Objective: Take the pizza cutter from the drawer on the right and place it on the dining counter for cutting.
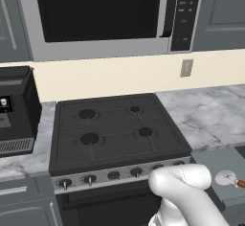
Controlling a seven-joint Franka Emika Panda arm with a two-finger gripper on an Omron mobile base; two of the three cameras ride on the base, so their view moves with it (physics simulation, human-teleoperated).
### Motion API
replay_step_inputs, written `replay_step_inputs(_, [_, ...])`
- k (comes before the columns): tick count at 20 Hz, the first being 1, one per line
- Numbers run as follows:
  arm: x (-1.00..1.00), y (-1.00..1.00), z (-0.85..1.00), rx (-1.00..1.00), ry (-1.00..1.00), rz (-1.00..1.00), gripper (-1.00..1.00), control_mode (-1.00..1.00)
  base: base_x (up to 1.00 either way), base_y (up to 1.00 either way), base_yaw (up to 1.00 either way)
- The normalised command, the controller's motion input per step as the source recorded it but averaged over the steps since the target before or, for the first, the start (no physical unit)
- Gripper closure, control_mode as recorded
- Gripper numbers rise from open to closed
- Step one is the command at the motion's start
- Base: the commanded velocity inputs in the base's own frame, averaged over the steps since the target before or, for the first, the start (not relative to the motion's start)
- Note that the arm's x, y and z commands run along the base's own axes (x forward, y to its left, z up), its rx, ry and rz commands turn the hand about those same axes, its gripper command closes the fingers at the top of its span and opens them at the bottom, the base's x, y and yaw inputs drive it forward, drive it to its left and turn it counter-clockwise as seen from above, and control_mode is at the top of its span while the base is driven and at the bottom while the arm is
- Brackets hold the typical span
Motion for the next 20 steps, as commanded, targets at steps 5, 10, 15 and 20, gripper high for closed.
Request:
replay_step_inputs(5, [-0.56,-0.04,-0.20,0.00,0.03,0.00,1.00,-1.00,0.00,0.00,0.00])
replay_step_inputs(10, [-0.35,0.00,-0.12,0.00,0.02,0.00,1.00,-1.00,0.00,0.00,0.00])
replay_step_inputs(15, [0.00,0.00,0.00,0.00,0.00,0.00,1.00,-1.00,0.00,0.00,0.00])
replay_step_inputs(20, [0.00,0.00,0.00,0.00,0.00,0.00,-1.00,-1.00,0.00,0.00,0.00])
